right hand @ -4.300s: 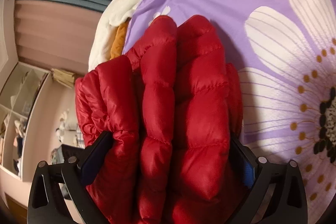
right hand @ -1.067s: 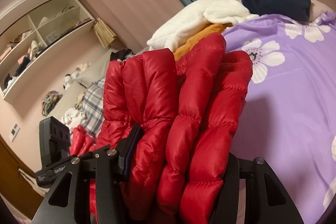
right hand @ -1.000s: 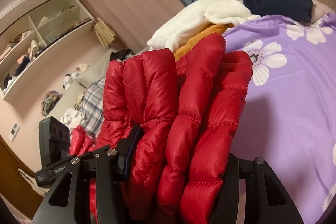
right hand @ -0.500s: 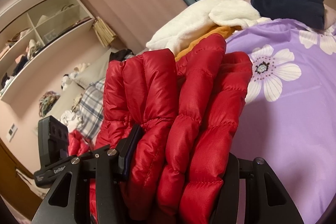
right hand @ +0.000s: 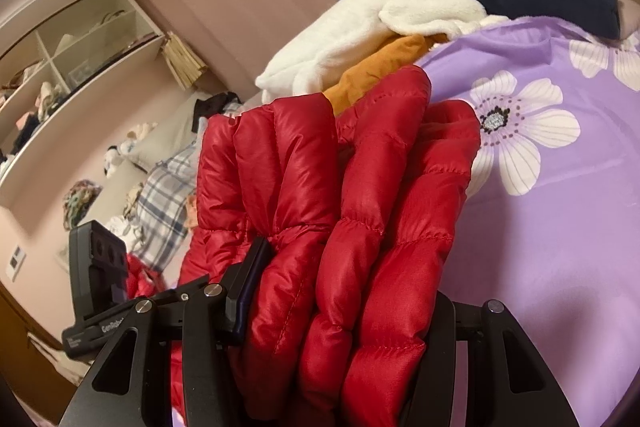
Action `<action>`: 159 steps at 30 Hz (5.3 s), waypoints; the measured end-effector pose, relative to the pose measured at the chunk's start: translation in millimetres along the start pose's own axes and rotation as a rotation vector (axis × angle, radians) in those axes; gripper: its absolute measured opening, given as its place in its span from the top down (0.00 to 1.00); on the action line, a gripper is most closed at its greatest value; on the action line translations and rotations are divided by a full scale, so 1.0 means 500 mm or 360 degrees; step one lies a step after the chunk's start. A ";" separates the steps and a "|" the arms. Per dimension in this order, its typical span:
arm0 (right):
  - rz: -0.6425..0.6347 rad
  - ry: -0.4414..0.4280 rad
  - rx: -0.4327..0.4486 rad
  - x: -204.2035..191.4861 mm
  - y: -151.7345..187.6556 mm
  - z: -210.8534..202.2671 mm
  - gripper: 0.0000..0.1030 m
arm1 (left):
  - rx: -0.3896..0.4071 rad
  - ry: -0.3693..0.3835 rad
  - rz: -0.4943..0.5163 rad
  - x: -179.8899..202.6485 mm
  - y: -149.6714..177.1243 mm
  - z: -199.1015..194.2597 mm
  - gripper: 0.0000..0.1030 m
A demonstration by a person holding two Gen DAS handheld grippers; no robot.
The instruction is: Fold large clothes
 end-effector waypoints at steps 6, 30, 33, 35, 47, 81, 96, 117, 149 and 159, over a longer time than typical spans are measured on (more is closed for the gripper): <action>0.0027 0.0007 -0.0002 0.005 -0.002 0.015 0.49 | -0.0016 -0.0014 -0.0003 -0.009 -0.009 0.026 0.19; 0.0159 0.0144 -0.0093 0.048 0.024 0.045 0.49 | -0.0042 -0.0105 0.0046 -0.032 0.000 0.073 0.16; 0.0170 0.0179 -0.0104 0.053 0.028 0.046 0.49 | -0.0046 -0.0126 0.0062 -0.032 -0.001 0.076 0.15; 0.0182 0.0189 -0.0109 0.056 0.028 0.046 0.48 | -0.0047 -0.0140 0.0072 -0.031 -0.001 0.078 0.15; 0.0215 0.0256 -0.0128 0.062 0.029 0.050 0.43 | -0.0061 -0.0205 0.0098 -0.032 0.004 0.085 0.11; -0.0589 0.0292 -0.0073 -0.137 0.041 -0.031 0.44 | -0.0040 -0.0380 0.0179 -0.017 0.014 0.044 0.11; -0.0518 0.0409 -0.0416 -0.037 0.121 0.090 0.79 | -0.0019 -0.0443 0.0283 -0.001 0.029 0.041 0.18; -0.0345 0.0226 -0.0142 -0.087 0.015 0.026 0.79 | -0.0021 -0.0383 0.0333 -0.002 0.095 -0.007 0.40; -0.0442 0.0402 -0.0328 -0.112 0.006 0.082 0.79 | -0.0061 -0.0389 0.0355 0.002 0.091 0.009 0.36; -0.0513 0.0509 -0.0475 -0.072 0.059 0.122 0.79 | -0.0065 -0.0406 0.0373 0.001 0.094 0.013 0.33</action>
Point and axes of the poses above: each gripper's, at about its wrist camera, not at the fingertips, and z roughly the way its jaws point, x to its right, y to its underside, the point moved 2 cm from there along z, roughly the way its jaws point, and after that the axes turned 12 degrees about -y, right-handed, at the moved point
